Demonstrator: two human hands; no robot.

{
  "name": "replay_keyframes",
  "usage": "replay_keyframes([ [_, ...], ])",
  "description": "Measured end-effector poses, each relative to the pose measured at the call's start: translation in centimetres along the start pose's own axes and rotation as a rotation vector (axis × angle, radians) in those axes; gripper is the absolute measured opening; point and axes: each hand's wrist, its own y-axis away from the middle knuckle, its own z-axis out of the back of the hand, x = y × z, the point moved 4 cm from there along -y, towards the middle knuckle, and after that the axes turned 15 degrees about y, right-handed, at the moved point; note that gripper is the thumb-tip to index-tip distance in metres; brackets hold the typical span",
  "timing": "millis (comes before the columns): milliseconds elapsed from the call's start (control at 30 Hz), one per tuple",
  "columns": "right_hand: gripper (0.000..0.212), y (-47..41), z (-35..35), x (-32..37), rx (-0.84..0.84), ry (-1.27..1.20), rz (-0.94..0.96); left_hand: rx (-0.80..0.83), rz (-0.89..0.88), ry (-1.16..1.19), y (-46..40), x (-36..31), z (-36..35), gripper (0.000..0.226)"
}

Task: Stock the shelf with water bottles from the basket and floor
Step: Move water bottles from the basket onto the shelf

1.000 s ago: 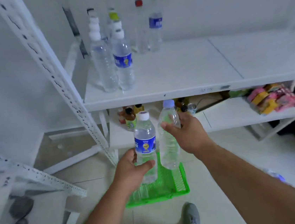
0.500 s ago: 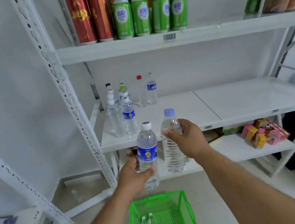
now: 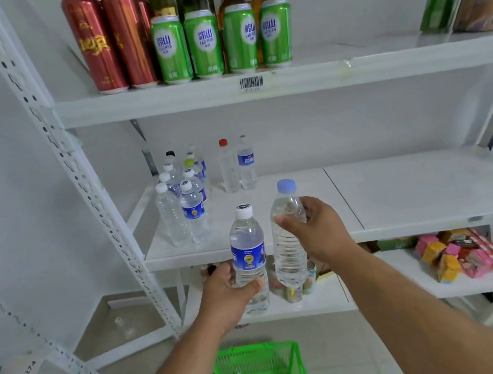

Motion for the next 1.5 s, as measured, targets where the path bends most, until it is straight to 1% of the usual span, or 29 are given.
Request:
replay_keyframes([
  [100,0.028,-2.0,1.1,-0.7,0.022,0.012,0.021,-0.045,-0.002,0.030,-0.8,-0.5,-1.7,0.039],
  [200,0.027,-4.0,1.4,-1.4,0.037,0.009,0.030,-0.057,-0.009,0.032,-2.3,-0.8,-2.7,0.038],
  [467,0.035,-9.2,-0.4,-2.5,0.056,-0.023,-0.030,-0.063,0.010,-0.015,-8.1,-0.5,-2.2,0.038],
  [667,0.033,-13.4,-2.5,-1.3,0.037,-0.027,-0.048,-0.055,0.017,-0.026,-13.5,-0.3,-0.8,0.040],
  [800,0.025,-15.7,-4.3,-0.6,0.035,-0.010,-0.041,-0.041,0.012,-0.024,-16.4,-0.7,0.2,0.045],
  [900,0.032,-17.1,-5.4,-0.6,0.021,-0.008,-0.051,-0.040,-0.001,-0.028,-18.1,-1.0,0.8,0.041],
  [1033,0.033,-19.2,-6.2,-0.9,0.006,0.015,-0.055,-0.041,-0.010,-0.058,-20.4,-1.0,1.3,0.042],
  [1233,0.031,-22.5,-6.6,-1.8,0.015,0.032,-0.052,-0.077,-0.018,-0.096,-23.4,-1.1,0.8,0.039],
  [1400,0.025,-25.9,-7.1,-2.5,0.048,0.043,-0.045,-0.107,-0.003,-0.096,-26.5,-0.8,-0.4,0.043],
  [1500,0.022,-27.8,-7.3,-2.8,0.054,-0.007,-0.045,-0.132,0.014,-0.086,-28.6,-0.6,-1.0,0.045],
])
